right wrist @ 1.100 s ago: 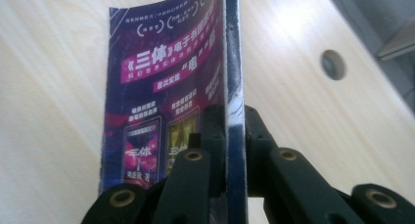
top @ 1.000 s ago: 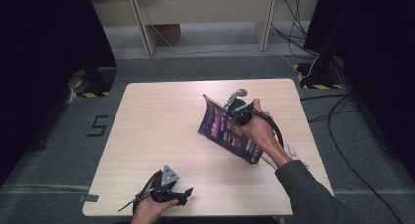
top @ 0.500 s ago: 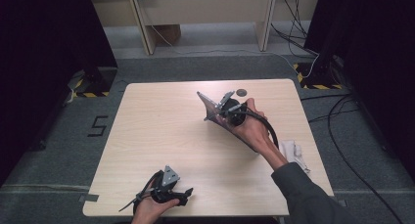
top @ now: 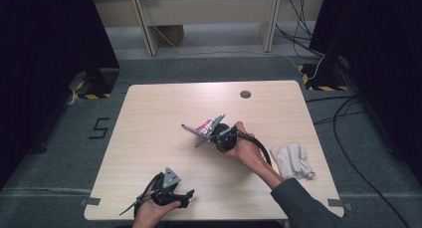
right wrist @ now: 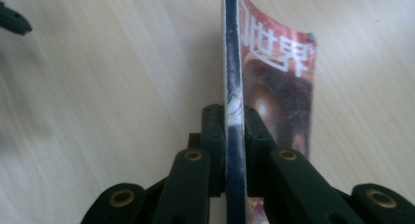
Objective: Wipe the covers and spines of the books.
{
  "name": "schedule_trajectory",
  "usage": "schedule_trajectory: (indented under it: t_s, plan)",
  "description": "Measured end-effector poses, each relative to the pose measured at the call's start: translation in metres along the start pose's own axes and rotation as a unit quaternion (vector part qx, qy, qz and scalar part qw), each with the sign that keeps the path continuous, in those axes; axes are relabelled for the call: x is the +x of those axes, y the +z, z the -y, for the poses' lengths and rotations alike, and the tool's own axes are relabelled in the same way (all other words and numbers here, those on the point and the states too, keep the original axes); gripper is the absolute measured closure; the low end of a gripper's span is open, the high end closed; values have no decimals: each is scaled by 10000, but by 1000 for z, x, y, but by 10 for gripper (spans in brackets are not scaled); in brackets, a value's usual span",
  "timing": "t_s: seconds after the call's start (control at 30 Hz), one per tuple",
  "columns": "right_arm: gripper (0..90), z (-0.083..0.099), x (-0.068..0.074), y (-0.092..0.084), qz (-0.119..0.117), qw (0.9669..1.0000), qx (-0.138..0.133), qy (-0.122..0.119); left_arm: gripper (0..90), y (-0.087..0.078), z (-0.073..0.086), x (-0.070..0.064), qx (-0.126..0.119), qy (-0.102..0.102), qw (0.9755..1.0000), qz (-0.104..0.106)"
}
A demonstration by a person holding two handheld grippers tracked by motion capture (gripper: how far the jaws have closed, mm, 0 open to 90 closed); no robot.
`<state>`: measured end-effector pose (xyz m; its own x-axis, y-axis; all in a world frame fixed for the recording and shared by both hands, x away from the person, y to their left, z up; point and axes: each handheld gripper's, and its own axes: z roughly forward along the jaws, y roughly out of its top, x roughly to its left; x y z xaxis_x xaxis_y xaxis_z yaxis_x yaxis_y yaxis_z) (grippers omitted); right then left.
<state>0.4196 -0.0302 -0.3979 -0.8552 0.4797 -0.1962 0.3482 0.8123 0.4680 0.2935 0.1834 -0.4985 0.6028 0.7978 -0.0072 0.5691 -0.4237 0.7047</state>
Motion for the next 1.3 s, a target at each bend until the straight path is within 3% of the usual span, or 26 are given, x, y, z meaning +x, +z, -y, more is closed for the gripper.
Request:
schedule_trajectory:
  t_s: [0.47, 0.7, 1.03, 1.17, 1.3]
  plan:
    - [789, 20, 35, 34, -389, 9992, 36, 11, 179, 2, 1, 1, 48, -1, 10000, -25]
    - [731, 31, 47, 49, -462, 9989, -13, -1, 179, 2, 1, 1, 46, -8, 10000, -34]
    - [606, 44, 55, 58, -733, 9962, -259, 401, 179, 2, 1, 0, 43, -14, 10000, -37]
    - [575, 48, 59, 60, -681, 9966, -354, 309, 179, 2, 1, 1, 41, -18, 10000, -36]
    - [554, 54, 59, 63, -847, 9939, -501, 496, 179, 2, 1, 1, 33, -22, 10000, -38]
